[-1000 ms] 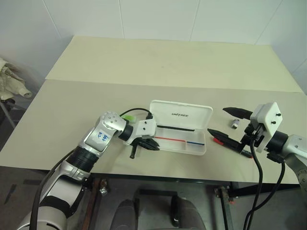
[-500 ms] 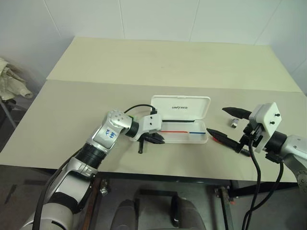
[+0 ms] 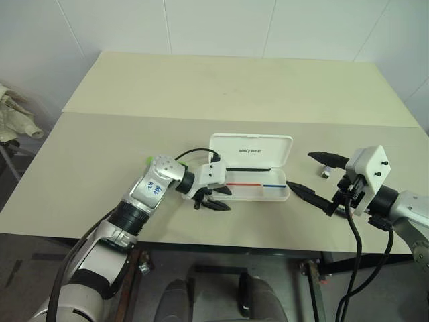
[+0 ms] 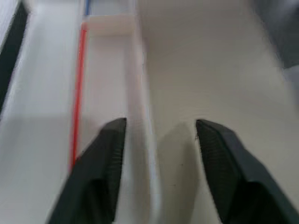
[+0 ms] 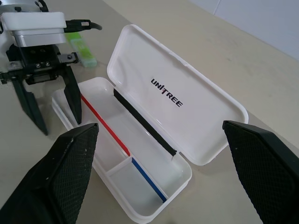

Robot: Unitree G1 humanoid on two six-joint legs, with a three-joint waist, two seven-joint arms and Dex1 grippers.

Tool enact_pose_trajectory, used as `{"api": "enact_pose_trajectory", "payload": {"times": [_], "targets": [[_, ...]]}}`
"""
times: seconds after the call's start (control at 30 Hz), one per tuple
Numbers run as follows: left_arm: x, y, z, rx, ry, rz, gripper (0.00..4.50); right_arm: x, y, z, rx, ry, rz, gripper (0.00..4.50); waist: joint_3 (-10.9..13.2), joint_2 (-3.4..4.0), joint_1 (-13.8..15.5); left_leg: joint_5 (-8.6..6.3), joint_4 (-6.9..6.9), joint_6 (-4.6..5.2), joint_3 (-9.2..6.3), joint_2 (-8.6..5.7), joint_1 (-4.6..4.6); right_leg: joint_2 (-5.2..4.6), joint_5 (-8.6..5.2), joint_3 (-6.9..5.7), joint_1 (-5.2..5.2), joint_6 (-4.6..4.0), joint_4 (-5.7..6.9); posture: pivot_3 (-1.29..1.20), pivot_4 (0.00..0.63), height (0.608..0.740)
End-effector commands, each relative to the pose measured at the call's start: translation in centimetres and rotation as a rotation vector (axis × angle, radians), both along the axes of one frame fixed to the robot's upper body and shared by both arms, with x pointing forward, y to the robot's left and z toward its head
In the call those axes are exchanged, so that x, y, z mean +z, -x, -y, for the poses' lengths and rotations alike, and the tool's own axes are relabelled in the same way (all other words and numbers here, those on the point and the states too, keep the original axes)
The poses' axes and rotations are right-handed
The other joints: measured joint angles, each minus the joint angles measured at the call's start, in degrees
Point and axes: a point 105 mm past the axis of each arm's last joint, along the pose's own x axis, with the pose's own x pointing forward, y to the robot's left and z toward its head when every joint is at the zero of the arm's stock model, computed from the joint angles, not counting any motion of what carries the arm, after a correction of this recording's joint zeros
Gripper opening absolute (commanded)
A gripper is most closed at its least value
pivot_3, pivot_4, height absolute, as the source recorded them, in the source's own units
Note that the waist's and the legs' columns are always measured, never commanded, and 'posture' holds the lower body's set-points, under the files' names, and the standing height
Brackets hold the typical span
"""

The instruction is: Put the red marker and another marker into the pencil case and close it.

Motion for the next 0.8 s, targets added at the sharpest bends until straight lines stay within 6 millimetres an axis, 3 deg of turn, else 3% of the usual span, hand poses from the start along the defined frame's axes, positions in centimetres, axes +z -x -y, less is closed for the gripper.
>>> {"api": "enact_pose_trajectory", "payload": {"times": [0.03, 0.1, 0.37, 0.6, 0.73, 0.8], "targets": [[2.2, 1.1, 0.3, -0.081, 0.069, 0.036, 3.82, 0.6, 0.2, -0.5, 0.014, -0.003, 0.032, 4.5, 0.0, 0.0, 0.0, 0.0, 0.0, 0.0, 0.0, 0.0, 0.0, 0.0, 0.0, 0.0, 0.0, 0.0, 0.01, 0.0, 0.15, 0.74], [2.3, 1.0, 0.2, -0.07, 0.068, 0.045, 4.46, 0.5, 0.1, -0.5, 0.014, -0.005, 0.032, 4.5, 0.0, 0.0, 0.0, 0.0, -0.01, 0.0, 0.0, 0.0, 0.02, 0.0, 0.0, 0.0, 0.01, 0.0, 0.01, 0.0, 0.15, 0.74], [3.4, 1.2, -0.6, -0.067, 0.128, 0.079, 4.46, -0.1, 0.1, 0.3, 0.001, -0.002, 0.003, 4.5, 0.0, 0.0, 0.0, 0.0, 0.0, 0.0, 0.0, 0.0, 0.01, 0.0, 0.0, 0.01, 0.01, 0.0, -0.01, 0.0, 0.15, 0.74], [5.4, -0.5, -3.3, 0.02, 0.234, 0.155, 4.46, -2.5, 0.1, 4.9, -0.068, 0.112, -0.106, 4.5, 0.0, 0.0, 0.0, 0.0, 0.01, 0.0, 0.06, 0.0, 0.01, -0.01, 0.01, 0.04, 0.02, 0.01, -0.03, 0.0, 0.15, 0.74], [6.9, 0.2, -6.0, 0.017, 0.279, 0.149, 4.46, -4.4, 0.2, 8.5, -0.111, 0.154, -0.223, 4.5, 0.0, 0.0, -0.2, 0.0, 0.0, 0.0, 0.07, 0.0, 0.04, 0.0, 0.01, 0.05, 0.02, 0.02, -0.02, 0.0, 0.15, 0.74], [7.1, 0.7, -7.2, 0.021, 0.264, 0.101, 4.46, -5.4, 0.3, 9.4, -0.114, 0.175, -0.259, 4.5, 0.0, 0.0, -0.5, 0.0, -0.04, 0.0, 0.1, 0.01, 0.08, 0.0, 0.01, 0.06, 0.0, 0.01, 0.0, 0.0, 0.15, 0.74]]}}
